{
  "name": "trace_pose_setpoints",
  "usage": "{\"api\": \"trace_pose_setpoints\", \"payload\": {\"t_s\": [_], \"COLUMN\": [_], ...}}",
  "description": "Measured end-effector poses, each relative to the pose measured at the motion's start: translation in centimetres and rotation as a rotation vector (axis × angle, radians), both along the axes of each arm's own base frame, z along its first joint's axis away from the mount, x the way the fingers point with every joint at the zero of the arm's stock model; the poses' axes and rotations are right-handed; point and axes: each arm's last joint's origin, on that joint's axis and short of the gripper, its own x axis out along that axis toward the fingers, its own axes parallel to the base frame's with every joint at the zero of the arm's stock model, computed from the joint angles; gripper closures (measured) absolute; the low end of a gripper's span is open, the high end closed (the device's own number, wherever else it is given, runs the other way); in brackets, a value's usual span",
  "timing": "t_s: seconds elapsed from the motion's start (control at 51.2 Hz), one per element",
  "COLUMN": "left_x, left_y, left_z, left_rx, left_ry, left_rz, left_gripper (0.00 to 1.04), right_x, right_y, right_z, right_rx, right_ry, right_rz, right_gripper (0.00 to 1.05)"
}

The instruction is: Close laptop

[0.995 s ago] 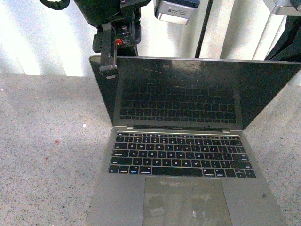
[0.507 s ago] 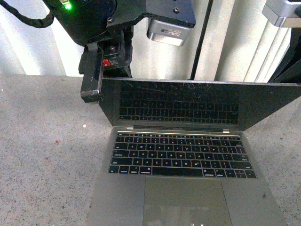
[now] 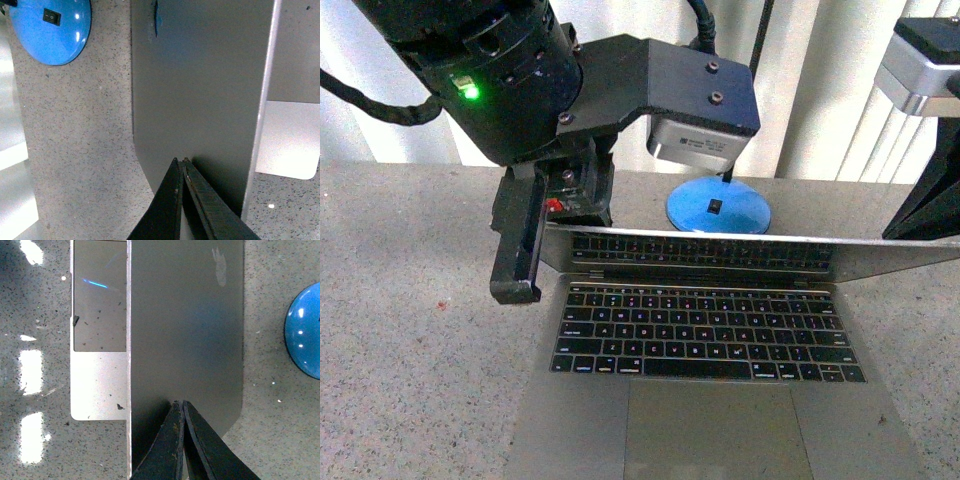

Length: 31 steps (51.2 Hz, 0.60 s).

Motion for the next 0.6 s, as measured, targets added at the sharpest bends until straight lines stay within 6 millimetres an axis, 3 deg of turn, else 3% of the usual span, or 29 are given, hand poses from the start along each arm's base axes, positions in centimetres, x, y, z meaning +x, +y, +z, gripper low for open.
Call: {"api": "trace_pose_setpoints", "payload": {"t_s": [0.605], "left_x": [-1.9], "left_y": [-0.3], "left_z": [-4.1], "left_rx": [-0.014], "left_ry": [0.048], "left_rz": [-0.013], "left_gripper": [1.01], "right_x": [-1.8], "right_y": [0.0], "right_z": [-4.1], "right_rx": [0.041], "right_ry": [0.057], "right_rz": [-0.032], "right_gripper": [1.02]}}
